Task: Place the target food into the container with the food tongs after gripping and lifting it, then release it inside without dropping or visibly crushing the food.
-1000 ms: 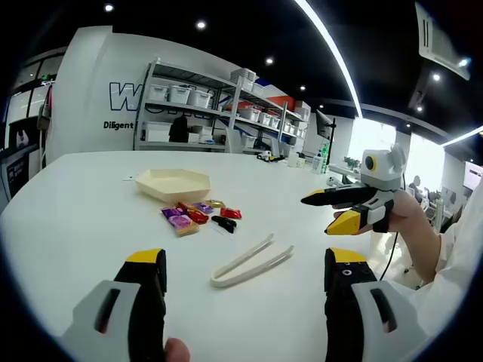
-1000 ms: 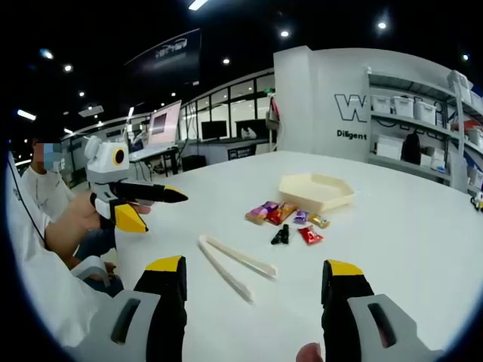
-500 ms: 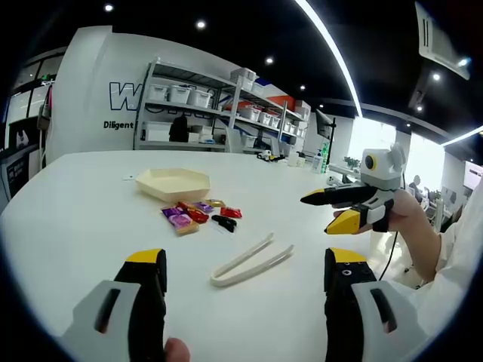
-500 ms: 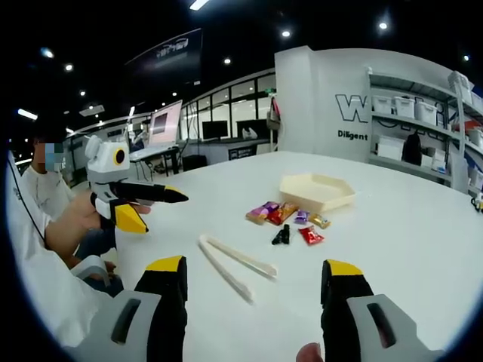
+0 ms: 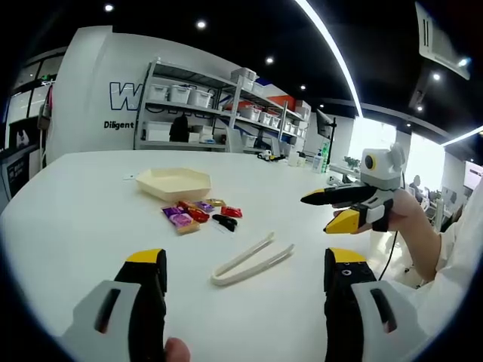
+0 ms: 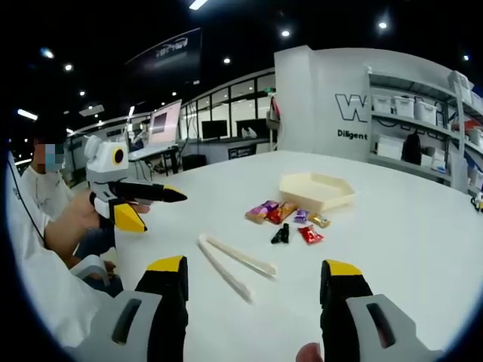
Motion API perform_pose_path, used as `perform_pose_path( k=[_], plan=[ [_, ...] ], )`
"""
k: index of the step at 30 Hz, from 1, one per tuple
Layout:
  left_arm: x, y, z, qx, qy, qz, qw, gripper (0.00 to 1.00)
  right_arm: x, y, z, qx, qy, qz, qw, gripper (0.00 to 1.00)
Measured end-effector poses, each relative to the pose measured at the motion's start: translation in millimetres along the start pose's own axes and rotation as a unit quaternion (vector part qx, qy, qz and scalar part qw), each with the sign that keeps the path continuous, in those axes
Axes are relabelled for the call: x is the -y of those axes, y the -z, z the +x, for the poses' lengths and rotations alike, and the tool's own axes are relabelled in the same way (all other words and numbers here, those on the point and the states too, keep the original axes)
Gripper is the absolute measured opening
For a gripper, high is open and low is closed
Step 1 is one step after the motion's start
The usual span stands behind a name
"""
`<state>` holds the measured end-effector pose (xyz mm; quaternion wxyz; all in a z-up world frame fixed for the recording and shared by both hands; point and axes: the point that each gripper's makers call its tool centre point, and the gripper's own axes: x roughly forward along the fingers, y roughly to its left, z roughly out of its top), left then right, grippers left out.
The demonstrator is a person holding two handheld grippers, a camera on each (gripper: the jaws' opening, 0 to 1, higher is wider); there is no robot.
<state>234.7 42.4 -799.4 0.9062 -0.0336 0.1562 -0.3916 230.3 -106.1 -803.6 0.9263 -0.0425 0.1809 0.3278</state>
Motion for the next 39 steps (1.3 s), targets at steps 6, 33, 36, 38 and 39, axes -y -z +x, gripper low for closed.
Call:
perform_pose_path(
  k=[6,33,36,38,39],
  plan=[
    [0.2,0.5,0.1,-0.001,0.0,0.001,1.0,0.84,0.2,1.1,0.3,-0.001,-0.001,0.0,1.0,0.69],
    [0.2,1.4,1.5,-0.004,-0.001,0.003,1.0,0.83,3.1,2.0,1.0,0.0,-0.003,-0.002,1.0,0.67],
    [0.5,1.9,1.9,-0.005,0.0,0.003,1.0,0.83,3.1,2.0,0.5,0.0,-0.003,-0.002,1.0,0.67],
    [0.3,1.6,2.0,-0.005,-0.001,0.003,1.0,0.83,3.1,2.5,0.6,-0.001,-0.004,-0.003,1.0,0.67],
    [0.3,1.5,2.1,-0.005,-0.001,0.004,1.0,0.83,3.1,2.5,0.6,-0.001,-0.004,-0.003,1.0,0.67]
  ],
)
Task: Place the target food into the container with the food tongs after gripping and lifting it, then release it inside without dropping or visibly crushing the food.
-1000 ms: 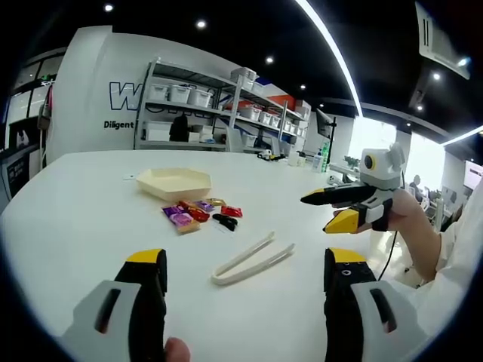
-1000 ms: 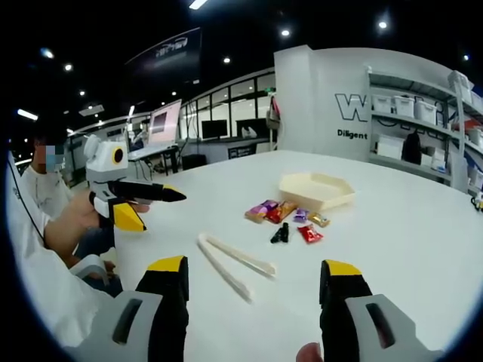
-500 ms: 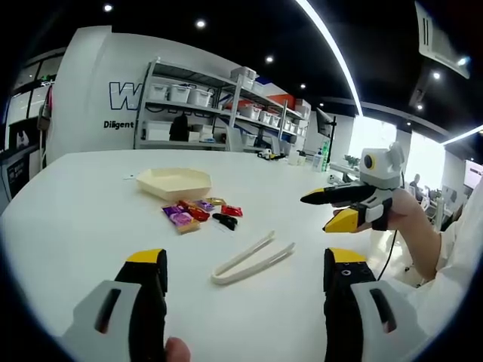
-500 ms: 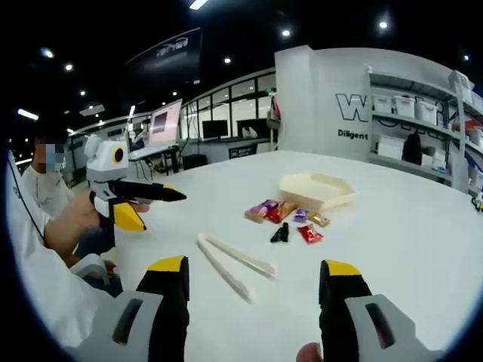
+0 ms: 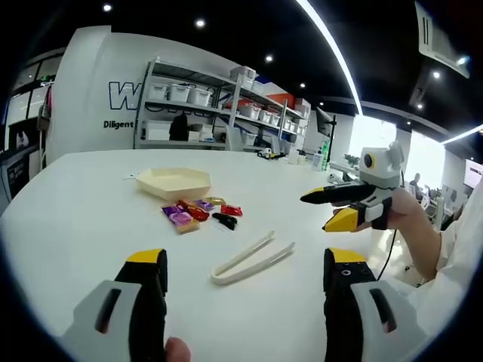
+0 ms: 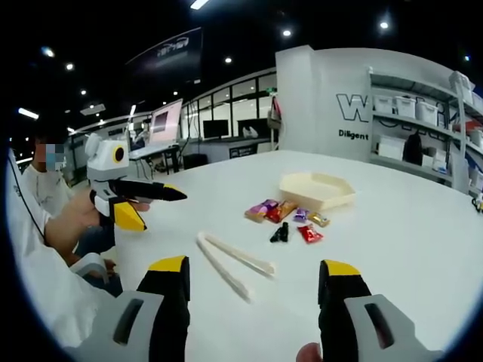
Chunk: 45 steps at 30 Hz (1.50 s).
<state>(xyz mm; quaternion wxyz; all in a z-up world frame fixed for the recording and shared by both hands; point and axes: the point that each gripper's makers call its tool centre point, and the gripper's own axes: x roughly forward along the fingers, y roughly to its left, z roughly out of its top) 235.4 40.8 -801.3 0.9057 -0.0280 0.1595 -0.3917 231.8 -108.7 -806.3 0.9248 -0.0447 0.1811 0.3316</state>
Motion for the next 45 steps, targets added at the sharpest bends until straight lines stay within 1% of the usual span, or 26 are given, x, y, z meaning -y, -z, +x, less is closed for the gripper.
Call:
perform_pose_path(
  k=[28,37,45],
  plan=[
    [-2.6,-3.9,-1.0,-0.004,-0.004,0.007,1.0,0.83,-1.9,-4.5,2.2,-0.001,-0.009,-0.011,0.9999,0.66],
    [-3.7,-0.4,-0.4,-0.006,-0.005,0.006,0.9999,0.83,-2.9,-2.4,3.7,-0.004,-0.011,-0.012,0.9999,0.66],
    [-5.4,-0.7,-1.1,-0.006,-0.009,0.008,0.9999,0.82,-3.9,-3.2,5.1,-0.006,-0.013,-0.018,0.9997,0.66]
  ],
)
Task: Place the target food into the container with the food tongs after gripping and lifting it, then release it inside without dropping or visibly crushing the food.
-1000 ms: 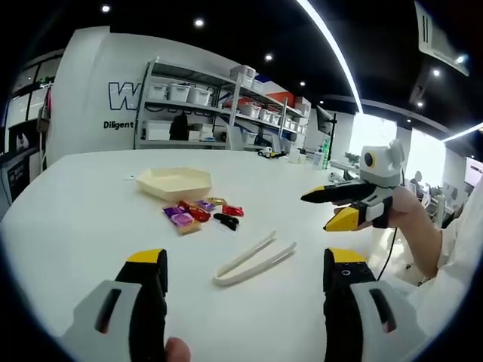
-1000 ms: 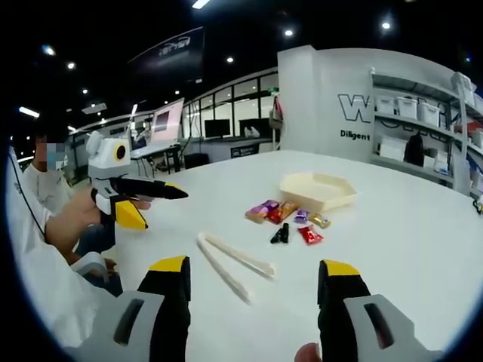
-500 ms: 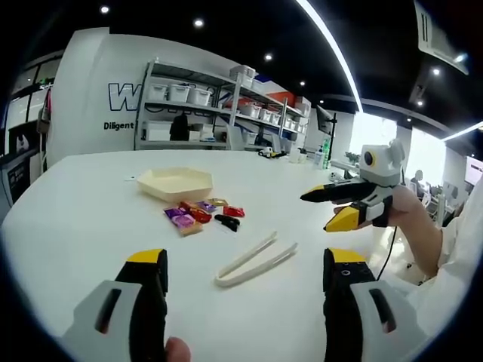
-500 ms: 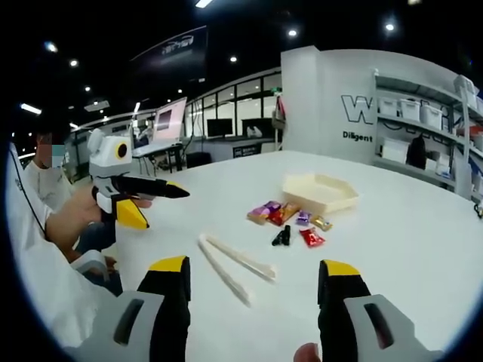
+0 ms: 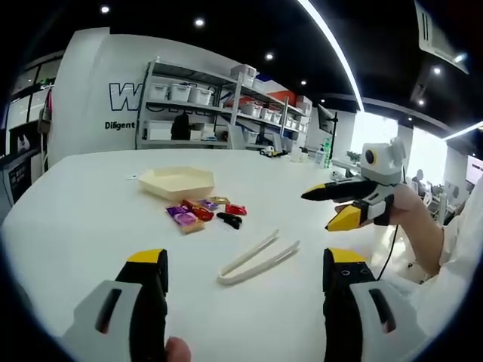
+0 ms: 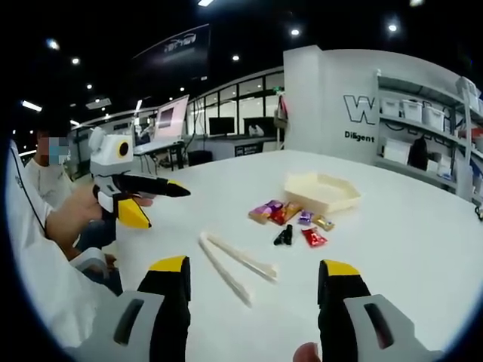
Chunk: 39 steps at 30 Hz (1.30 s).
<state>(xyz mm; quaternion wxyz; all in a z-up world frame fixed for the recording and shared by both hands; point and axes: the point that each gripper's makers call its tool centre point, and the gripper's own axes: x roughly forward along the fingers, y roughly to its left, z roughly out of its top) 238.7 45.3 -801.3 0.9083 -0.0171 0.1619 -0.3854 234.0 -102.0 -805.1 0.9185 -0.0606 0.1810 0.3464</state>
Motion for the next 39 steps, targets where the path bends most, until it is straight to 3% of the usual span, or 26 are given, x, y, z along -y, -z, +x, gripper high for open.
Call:
perform_pose_path(
  k=[39],
  plan=[
    [-3.0,7.0,-0.3,-0.003,-0.001,-0.004,1.0,0.82,-5.9,1.9,6.7,-0.007,-0.014,-0.007,0.9998,0.65]
  ],
)
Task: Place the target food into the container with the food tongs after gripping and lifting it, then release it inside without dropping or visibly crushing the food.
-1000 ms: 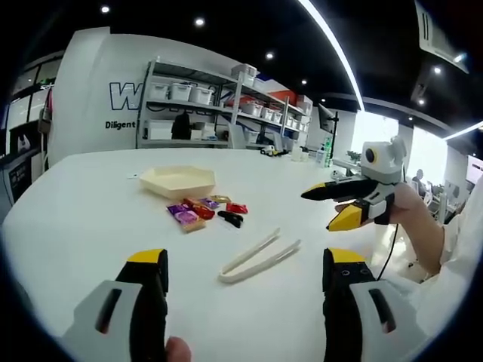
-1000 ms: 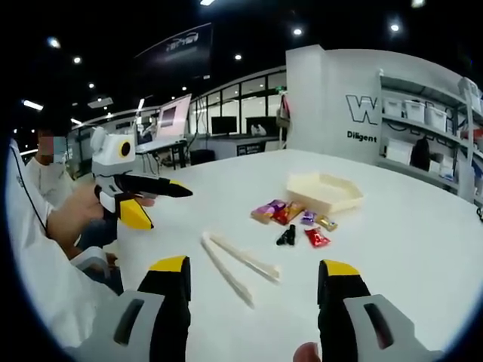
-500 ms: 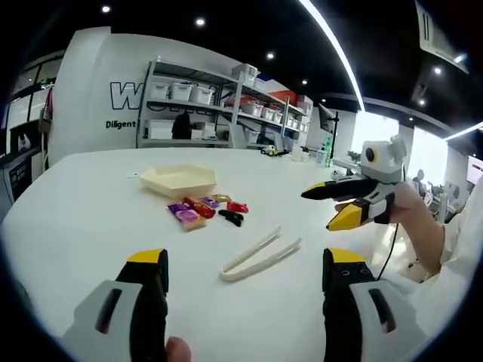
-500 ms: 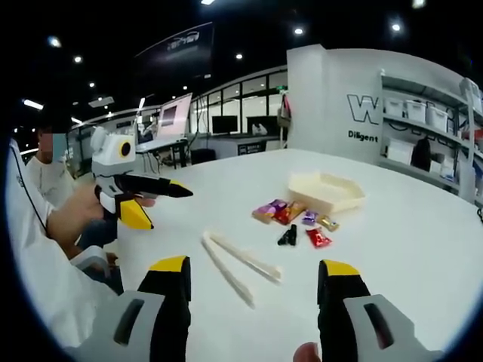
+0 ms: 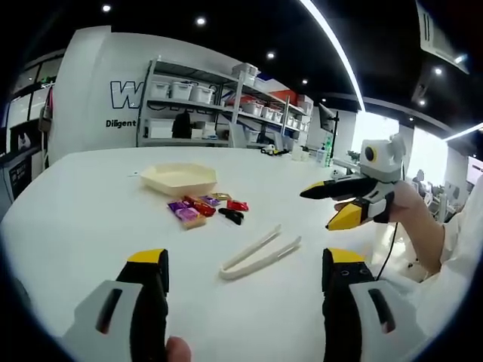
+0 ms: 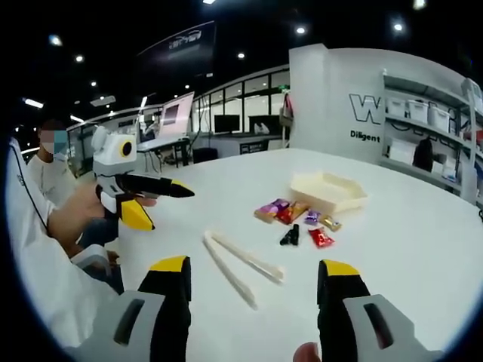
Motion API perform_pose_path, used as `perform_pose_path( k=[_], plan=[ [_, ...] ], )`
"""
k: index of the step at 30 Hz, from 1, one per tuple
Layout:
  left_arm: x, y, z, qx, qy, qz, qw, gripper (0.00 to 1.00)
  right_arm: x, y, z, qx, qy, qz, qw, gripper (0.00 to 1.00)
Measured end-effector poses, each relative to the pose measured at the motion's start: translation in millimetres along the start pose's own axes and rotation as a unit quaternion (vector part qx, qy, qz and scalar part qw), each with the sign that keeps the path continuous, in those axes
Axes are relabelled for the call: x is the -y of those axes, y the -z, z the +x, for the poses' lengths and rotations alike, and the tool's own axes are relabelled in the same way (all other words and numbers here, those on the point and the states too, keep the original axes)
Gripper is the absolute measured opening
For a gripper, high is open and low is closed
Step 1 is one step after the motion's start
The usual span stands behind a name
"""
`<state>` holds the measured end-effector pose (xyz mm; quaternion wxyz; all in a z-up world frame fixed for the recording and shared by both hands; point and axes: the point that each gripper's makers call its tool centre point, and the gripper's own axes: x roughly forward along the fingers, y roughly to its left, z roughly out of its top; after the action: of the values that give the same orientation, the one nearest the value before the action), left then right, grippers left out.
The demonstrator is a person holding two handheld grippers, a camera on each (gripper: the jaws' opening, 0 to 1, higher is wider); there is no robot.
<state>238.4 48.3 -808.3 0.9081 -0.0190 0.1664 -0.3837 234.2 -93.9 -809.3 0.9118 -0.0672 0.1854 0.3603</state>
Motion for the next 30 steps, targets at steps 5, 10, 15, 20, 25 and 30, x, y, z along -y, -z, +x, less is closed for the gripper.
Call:
perform_pose_path(
  k=[5,10,15,20,25,30],
  plan=[
    [0.5,1.7,0.3,-0.002,0.0,0.0,1.0,0.81,0.1,0.8,1.3,-0.001,-0.003,-0.002,1.0,0.65],
    [1.2,3.2,0.8,-0.003,0.001,0.0,1.0,0.81,0.0,2.0,4.2,-0.001,-0.012,-0.009,0.9999,0.63],
    [1.4,4.8,1.5,-0.005,0.002,0.0,1.0,0.81,0.2,9.9,10.7,-0.009,-0.03,-0.017,0.9994,0.6],
    [0.9,5.9,1.8,-0.007,0.002,0.0,1.0,0.8,-4.4,18.4,17.3,-0.018,-0.054,-0.031,0.9979,0.57],
    [0.4,7.4,2.2,-0.01,0.002,0.002,0.9999,0.8,-9.6,24.3,23.4,-0.02,-0.078,-0.041,0.9959,0.54],
    [0.2,8.4,2.4,-0.011,0.001,0.001,0.9999,0.8,-11.0,29.0,27.9,-0.025,-0.088,-0.05,0.9946,0.5]
  ],
)
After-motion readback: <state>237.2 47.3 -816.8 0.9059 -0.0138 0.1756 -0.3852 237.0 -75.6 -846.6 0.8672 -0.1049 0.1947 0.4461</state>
